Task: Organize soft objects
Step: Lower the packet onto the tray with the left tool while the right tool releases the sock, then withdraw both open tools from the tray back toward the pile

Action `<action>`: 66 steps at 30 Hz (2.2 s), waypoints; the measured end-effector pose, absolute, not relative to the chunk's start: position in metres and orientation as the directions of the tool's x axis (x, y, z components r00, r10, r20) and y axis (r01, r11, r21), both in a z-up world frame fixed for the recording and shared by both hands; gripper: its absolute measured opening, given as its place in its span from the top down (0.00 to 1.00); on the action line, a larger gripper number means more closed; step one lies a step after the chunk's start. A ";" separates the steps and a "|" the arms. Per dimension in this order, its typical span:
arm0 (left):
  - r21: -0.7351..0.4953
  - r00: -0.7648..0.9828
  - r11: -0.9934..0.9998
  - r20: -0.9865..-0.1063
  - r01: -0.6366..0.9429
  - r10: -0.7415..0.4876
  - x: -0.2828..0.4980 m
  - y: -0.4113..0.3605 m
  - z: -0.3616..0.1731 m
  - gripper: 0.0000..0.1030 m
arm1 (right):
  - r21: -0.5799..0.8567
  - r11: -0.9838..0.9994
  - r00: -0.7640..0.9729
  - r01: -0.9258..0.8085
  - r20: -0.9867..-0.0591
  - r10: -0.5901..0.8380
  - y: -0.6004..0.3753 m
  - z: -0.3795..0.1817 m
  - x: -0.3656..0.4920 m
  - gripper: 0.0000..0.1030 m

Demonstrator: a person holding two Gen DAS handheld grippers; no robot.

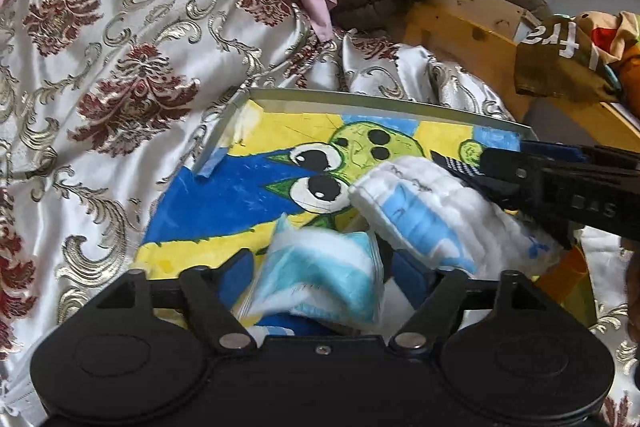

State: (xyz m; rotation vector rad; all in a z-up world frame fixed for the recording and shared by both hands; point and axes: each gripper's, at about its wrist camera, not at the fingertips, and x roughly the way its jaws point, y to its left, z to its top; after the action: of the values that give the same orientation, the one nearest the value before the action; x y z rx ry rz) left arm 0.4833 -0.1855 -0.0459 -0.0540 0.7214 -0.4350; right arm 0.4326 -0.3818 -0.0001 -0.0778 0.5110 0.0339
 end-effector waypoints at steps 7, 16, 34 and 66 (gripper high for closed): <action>-0.226 0.688 0.918 -0.609 0.326 -0.395 0.475 -0.179 -0.039 0.15 | -0.082 0.995 0.883 -0.055 -0.470 0.010 -0.386 0.016 0.409 0.32; -0.254 0.804 0.923 -0.458 0.289 -0.378 0.421 -0.158 -0.002 0.04 | -0.066 0.997 0.918 -0.045 -0.396 0.015 -0.384 0.047 0.360 0.18; -0.189 0.898 0.955 -0.339 0.227 -0.280 0.282 -0.081 0.058 0.01 | -0.080 0.987 0.951 -0.141 -0.287 0.112 -0.314 0.109 0.226 0.00; -0.044 0.908 0.999 -0.418 -0.007 -0.012 0.176 0.005 -0.018 0.01 | -0.109 0.988 0.939 -0.111 -0.336 0.068 -0.201 0.011 0.145 0.00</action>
State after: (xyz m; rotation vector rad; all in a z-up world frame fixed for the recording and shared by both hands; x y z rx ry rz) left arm 0.1762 0.0046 -0.0176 -0.0453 0.4312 -0.0027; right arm 0.1451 -0.2010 0.0113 -0.1276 0.3382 0.0918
